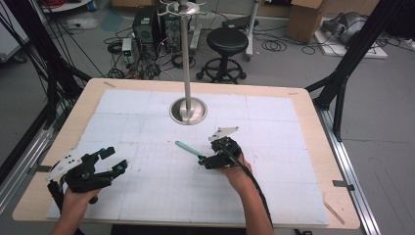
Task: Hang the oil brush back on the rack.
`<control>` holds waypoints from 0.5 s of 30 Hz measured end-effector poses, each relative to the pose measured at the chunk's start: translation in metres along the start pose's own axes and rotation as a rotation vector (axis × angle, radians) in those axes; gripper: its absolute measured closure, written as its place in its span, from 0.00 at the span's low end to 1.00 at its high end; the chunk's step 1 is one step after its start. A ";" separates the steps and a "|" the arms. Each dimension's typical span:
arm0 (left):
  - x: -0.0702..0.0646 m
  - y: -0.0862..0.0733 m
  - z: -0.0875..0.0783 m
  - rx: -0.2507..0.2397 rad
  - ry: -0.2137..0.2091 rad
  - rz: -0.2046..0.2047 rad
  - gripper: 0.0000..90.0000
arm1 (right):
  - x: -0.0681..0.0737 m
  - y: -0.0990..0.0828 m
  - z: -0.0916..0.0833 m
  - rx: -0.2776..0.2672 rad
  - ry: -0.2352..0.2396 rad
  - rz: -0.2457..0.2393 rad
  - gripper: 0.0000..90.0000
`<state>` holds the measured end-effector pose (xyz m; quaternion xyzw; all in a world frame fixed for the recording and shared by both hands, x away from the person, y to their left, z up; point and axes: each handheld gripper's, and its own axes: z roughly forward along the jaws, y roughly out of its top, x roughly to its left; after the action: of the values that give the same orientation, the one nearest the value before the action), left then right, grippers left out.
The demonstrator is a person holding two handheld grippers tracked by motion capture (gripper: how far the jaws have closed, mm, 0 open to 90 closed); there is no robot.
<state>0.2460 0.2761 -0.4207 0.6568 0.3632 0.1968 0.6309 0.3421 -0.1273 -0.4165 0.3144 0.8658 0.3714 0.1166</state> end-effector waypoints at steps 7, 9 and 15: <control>-0.002 0.000 -0.002 0.002 -0.002 0.000 0.27 | -0.004 -0.002 0.014 0.069 0.024 -0.011 0.42; -0.002 0.000 -0.002 0.004 -0.003 0.003 0.27 | -0.003 -0.002 0.017 0.105 0.020 -0.029 0.50; -0.004 0.000 0.000 0.017 -0.005 0.006 0.27 | -0.001 -0.003 0.018 0.139 0.006 -0.037 0.67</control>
<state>0.2435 0.2736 -0.4203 0.6636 0.3611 0.1939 0.6258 0.3497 -0.1188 -0.4314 0.3047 0.8955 0.3089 0.0988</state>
